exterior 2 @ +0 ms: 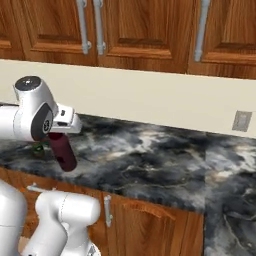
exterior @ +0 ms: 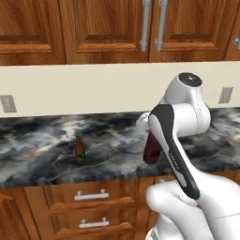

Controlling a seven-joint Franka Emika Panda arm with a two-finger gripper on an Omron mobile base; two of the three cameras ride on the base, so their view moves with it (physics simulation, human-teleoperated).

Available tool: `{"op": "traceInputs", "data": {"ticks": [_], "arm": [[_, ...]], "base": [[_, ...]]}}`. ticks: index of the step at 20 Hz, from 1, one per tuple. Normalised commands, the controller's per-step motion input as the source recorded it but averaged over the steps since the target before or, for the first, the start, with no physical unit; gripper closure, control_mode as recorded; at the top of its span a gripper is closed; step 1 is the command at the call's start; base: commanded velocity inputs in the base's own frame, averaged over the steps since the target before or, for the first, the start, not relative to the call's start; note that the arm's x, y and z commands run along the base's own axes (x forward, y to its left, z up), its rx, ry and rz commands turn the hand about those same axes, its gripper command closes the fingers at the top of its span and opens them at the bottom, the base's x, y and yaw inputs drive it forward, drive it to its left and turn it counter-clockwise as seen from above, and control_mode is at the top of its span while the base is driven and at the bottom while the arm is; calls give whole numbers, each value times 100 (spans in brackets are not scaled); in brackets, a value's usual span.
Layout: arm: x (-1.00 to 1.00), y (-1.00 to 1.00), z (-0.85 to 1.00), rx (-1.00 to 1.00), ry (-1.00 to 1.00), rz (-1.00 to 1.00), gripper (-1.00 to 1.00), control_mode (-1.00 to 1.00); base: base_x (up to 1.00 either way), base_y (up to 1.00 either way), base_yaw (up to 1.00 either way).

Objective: Place the drinks on the dining counter in a tight cluster.

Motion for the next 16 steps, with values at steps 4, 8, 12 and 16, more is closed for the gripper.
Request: {"op": "traceInputs", "data": {"ticks": [4, 8, 12, 16], "arm": [[0, 0, 0, 0, 0, 0, 100, 100], [0, 0, 0, 0, 0, 0, 100, 100], [0, 0, 0, 0, 0, 0, 100, 100], [0, 0, 0, 0, 0, 0, 100, 100]], "base": [[-31, 22, 81], [-33, 13, 83], [-44, 18, 83], [-56, 16, 81]]}}
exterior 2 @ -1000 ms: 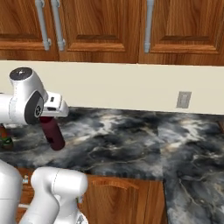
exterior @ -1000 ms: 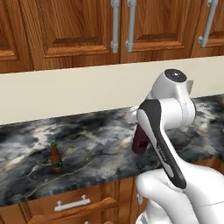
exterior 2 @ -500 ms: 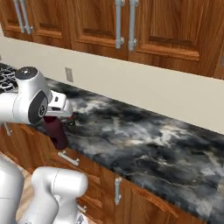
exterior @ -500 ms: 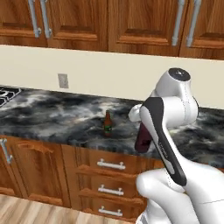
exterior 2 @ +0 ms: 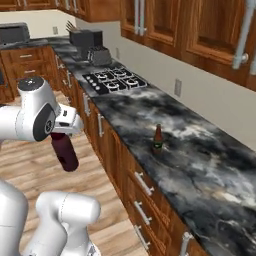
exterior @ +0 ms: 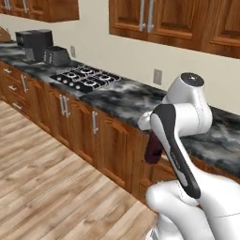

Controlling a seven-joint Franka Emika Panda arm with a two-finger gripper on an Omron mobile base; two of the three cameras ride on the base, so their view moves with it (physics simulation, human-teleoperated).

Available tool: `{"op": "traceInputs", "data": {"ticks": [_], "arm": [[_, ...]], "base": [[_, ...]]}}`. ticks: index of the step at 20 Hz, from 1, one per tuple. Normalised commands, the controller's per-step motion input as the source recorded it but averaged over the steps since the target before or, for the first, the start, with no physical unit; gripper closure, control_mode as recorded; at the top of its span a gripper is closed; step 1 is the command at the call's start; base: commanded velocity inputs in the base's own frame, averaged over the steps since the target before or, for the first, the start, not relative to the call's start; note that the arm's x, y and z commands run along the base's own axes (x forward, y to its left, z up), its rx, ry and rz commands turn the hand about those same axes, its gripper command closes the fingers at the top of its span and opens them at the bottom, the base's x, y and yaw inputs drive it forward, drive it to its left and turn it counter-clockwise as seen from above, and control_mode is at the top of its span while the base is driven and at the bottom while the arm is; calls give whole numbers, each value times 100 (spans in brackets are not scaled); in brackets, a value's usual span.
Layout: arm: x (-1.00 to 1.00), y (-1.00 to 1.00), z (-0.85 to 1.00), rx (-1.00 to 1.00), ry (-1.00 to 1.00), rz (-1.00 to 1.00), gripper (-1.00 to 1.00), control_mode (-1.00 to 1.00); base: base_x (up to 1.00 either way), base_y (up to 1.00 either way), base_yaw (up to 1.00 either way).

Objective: Place the drinks on the dining counter in a tight cluster.

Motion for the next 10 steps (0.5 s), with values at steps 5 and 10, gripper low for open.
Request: {"op": "traceInputs", "data": {"ticks": [5, 10], "arm": [[0, 0, 0, 0, 0, 0, 100, 100], [0, 0, 0, 0, 0, 0, 100, 100]], "base": [[-69, 52, 70], [-37, 73, 54]]}}
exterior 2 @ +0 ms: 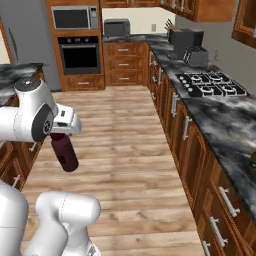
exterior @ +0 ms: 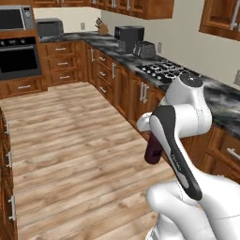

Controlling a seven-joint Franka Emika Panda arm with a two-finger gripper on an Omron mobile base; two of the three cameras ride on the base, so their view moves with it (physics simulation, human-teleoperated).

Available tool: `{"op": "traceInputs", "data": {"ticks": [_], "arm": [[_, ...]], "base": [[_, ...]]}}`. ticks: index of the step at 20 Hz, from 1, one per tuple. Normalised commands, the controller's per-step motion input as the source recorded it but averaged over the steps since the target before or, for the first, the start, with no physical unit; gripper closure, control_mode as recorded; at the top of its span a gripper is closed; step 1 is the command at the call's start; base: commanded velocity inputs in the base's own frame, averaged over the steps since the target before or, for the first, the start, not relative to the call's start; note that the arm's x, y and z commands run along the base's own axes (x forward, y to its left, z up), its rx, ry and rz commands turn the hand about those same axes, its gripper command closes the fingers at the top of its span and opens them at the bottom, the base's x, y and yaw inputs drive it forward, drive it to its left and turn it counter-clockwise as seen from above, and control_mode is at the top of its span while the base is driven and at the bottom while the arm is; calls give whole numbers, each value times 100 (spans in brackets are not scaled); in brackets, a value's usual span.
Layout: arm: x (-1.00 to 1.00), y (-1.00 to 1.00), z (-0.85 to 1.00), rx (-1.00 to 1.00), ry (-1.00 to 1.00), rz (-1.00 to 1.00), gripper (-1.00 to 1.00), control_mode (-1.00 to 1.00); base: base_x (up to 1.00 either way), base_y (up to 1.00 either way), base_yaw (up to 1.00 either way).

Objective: Place the drinks on the dining counter in a tight cluster.

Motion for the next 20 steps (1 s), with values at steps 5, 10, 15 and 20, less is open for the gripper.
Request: {"op": "traceInputs", "data": {"ticks": [5, 10, 15, 20], "arm": [[0, 0, 0, 0, 0, 0, 100, 100], [0, 0, 0, 0, 0, 0, 100, 100], [0, 0, 0, 0, 0, 0, 100, 100], [0, 0, 0, 0, 0, 0, 100, 100]], "base": [[-12, 72, 36], [19, 92, 3], [21, 90, 0], [0, 58, 18]]}}
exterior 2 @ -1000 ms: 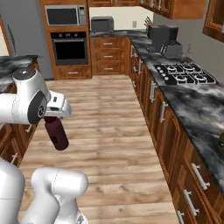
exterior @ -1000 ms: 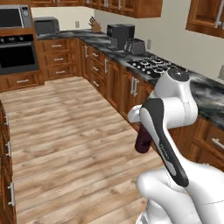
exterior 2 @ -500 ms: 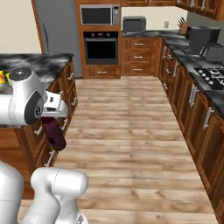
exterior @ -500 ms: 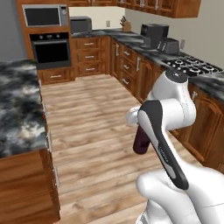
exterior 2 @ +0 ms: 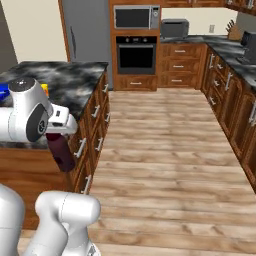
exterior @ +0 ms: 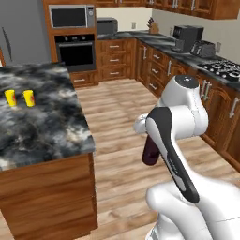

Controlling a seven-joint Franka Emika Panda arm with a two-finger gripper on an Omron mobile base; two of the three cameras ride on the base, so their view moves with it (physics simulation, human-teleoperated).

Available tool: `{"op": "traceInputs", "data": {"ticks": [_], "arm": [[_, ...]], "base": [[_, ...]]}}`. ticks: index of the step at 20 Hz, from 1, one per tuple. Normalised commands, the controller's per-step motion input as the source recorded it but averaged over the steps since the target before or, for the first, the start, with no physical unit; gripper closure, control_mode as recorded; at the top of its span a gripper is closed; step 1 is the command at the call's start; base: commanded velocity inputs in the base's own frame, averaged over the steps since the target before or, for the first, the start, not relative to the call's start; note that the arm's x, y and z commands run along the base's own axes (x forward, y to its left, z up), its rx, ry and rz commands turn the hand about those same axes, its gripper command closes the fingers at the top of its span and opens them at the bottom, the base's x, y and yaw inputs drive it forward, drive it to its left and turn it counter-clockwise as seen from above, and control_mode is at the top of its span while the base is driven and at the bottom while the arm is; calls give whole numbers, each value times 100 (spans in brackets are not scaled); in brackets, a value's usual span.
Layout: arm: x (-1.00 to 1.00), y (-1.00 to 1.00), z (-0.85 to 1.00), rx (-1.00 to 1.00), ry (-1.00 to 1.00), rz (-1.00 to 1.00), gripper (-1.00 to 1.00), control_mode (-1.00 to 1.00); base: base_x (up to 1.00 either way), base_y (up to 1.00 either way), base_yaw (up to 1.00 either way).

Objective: Place the drinks on the dining counter in a tight cluster.

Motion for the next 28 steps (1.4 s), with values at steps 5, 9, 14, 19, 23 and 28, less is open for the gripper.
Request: {"op": "traceInputs", "data": {"ticks": [5, 9, 14, 19, 23, 28], "arm": [[0, 0, 0, 0, 0, 0, 100, 100], [0, 0, 0, 0, 0, 0, 100, 100], [0, 0, 0, 0, 0, 0, 100, 100], [0, 0, 0, 0, 0, 0, 100, 100], [0, 0, 0, 0, 0, 0, 100, 100], [0, 0, 0, 0, 0, 0, 100, 100]], "base": [[8, 64, 25], [33, 74, 25], [43, 83, 7], [70, 87, 0], [93, 43, -3], [59, 22, -9]]}}
